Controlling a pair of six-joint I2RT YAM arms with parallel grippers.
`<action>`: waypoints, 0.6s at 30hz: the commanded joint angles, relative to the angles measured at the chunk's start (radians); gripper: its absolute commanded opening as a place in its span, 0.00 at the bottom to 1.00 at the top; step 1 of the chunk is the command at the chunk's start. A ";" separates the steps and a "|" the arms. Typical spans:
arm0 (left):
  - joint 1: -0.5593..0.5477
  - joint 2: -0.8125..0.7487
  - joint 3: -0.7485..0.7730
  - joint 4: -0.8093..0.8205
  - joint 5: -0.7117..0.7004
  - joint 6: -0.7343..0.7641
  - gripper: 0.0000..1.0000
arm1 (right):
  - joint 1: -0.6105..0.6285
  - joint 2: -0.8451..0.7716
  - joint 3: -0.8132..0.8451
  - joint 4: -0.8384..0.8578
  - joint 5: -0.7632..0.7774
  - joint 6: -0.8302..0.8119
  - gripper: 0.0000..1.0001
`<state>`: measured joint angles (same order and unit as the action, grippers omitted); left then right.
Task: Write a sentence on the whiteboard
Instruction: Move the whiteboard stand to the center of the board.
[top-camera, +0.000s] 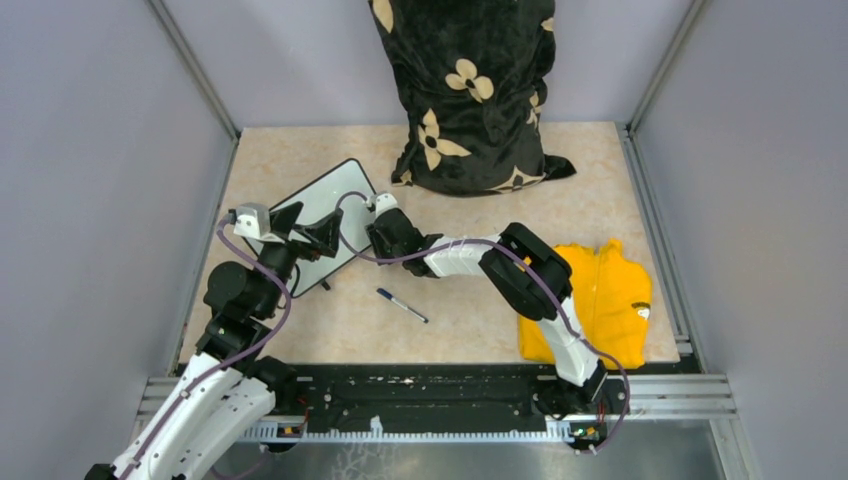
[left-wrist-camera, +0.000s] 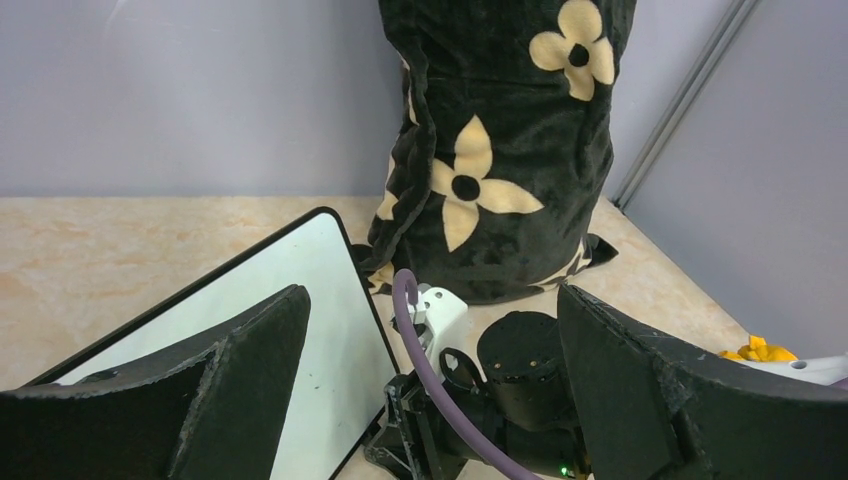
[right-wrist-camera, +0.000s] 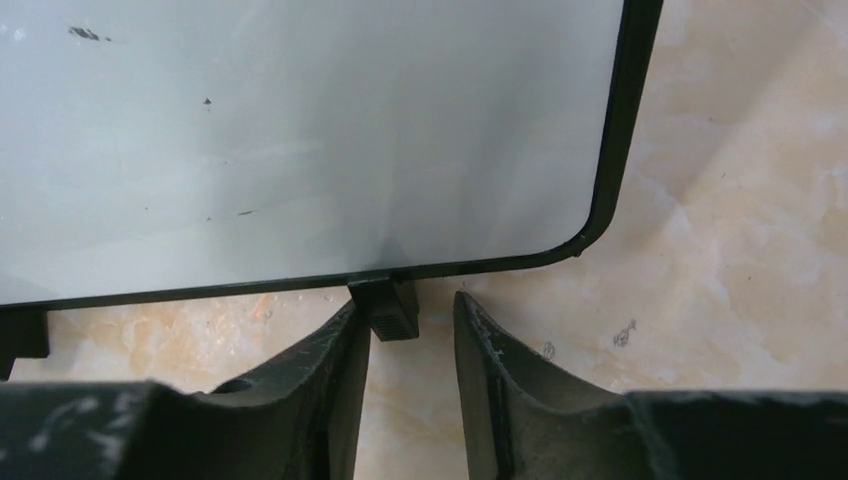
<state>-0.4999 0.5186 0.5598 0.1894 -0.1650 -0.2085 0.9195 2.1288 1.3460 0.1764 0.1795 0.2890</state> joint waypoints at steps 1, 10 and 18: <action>-0.006 -0.002 -0.001 0.034 -0.010 -0.003 0.99 | -0.005 0.014 0.032 0.033 0.021 0.003 0.33; -0.006 0.006 -0.002 0.034 -0.012 -0.003 0.99 | -0.006 -0.037 -0.061 0.099 0.096 0.005 0.12; -0.006 0.008 -0.003 0.034 -0.015 -0.005 0.99 | -0.008 -0.166 -0.259 0.156 0.202 0.051 0.02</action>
<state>-0.4999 0.5278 0.5598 0.1951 -0.1726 -0.2085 0.9207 2.0636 1.1828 0.3176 0.2733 0.3000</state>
